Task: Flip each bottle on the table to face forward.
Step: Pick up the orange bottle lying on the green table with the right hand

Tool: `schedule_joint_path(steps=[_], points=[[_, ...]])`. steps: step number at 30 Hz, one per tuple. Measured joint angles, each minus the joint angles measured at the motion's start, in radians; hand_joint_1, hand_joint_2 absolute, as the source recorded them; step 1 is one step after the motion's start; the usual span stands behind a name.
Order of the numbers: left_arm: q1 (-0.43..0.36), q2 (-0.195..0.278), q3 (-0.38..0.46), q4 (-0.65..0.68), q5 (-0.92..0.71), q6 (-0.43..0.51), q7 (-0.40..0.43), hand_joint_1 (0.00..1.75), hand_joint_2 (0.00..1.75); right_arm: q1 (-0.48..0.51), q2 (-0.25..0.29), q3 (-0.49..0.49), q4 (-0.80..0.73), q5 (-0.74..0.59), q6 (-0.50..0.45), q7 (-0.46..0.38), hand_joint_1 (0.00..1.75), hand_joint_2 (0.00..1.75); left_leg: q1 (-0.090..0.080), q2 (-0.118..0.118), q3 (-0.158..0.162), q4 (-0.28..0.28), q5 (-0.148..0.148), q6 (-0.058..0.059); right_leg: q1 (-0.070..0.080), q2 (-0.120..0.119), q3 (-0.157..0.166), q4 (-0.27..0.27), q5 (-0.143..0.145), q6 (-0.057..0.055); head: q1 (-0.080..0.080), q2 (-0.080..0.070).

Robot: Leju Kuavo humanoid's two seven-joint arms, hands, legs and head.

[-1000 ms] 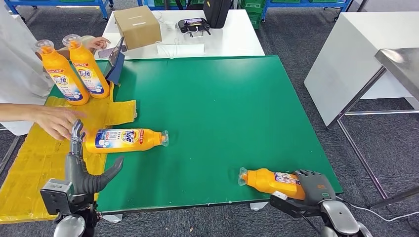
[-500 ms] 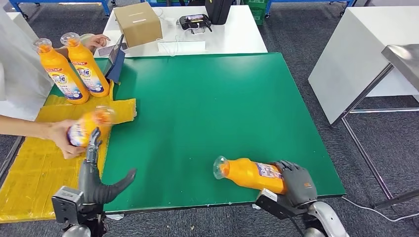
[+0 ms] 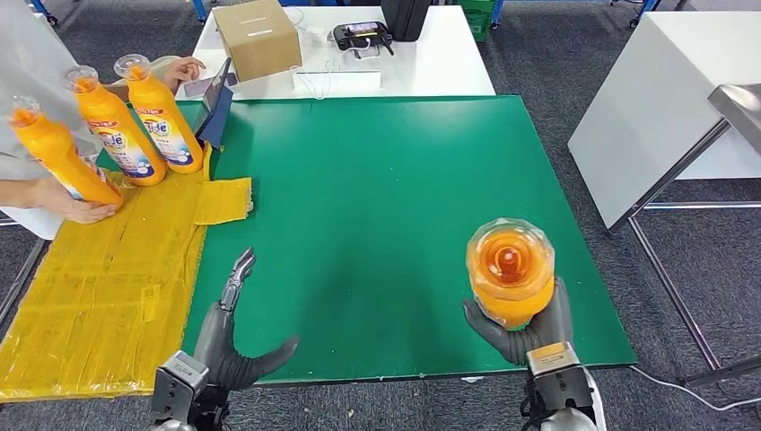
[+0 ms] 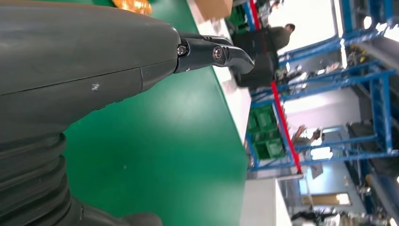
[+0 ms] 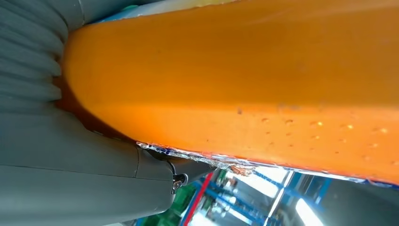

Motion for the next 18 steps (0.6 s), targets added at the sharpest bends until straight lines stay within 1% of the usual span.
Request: schedule_joint_path(steps=[2,4,7,10,14,18], points=[[-0.007,0.006,-0.02,0.009,0.005,-0.019,0.008,0.0,1.75,-0.021,0.016,-0.008,0.014,0.048,-0.035,0.027,1.75,1.75,0.0,0.0,0.0,0.0,0.0,0.0,0.0,0.0,0.0,0.0,0.0,0.0,0.0,0.0],[-0.021,0.01,-0.041,0.02,0.017,-0.048,0.016,0.0,1.75,-0.06,0.033,-0.013,0.058,0.105,-0.063,0.057,1.75,1.75,0.0,0.0,0.0,0.0,0.0,0.0,0.0,0.0,0.0,0.0,0.0,0.0,0.0,0.0],[-0.063,0.012,-0.08,0.04,0.044,-0.096,0.028,0.0,1.75,-0.142,0.072,-0.005,0.189,0.173,-0.08,0.075,1.75,1.75,0.0,0.0,0.0,0.0,0.001,0.001,0.0,0.0,0.0,0.0,0.001,0.0,0.0,0.0],[-0.102,0.013,-0.11,0.059,0.064,-0.119,0.034,0.0,1.75,-0.207,0.111,0.02,0.318,0.202,-0.089,0.071,1.75,1.75,0.0,0.0,0.0,0.0,0.002,0.001,0.0,-0.001,0.0,0.001,0.002,0.001,0.0,0.0],[-0.145,0.015,-0.139,0.079,0.096,-0.147,0.036,0.0,1.75,-0.276,0.151,0.075,0.463,0.219,-0.059,0.069,1.75,1.75,0.0,0.0,0.0,0.0,0.003,0.001,0.001,-0.001,0.0,0.002,0.002,0.001,0.0,0.0],[-0.19,0.016,-0.167,0.095,0.119,-0.166,0.044,0.0,1.75,-0.337,0.207,0.172,0.619,0.252,-0.049,0.057,1.75,1.75,0.001,0.0,0.0,0.0,0.003,0.001,0.001,-0.001,0.0,0.002,0.001,0.0,0.0,0.0]])
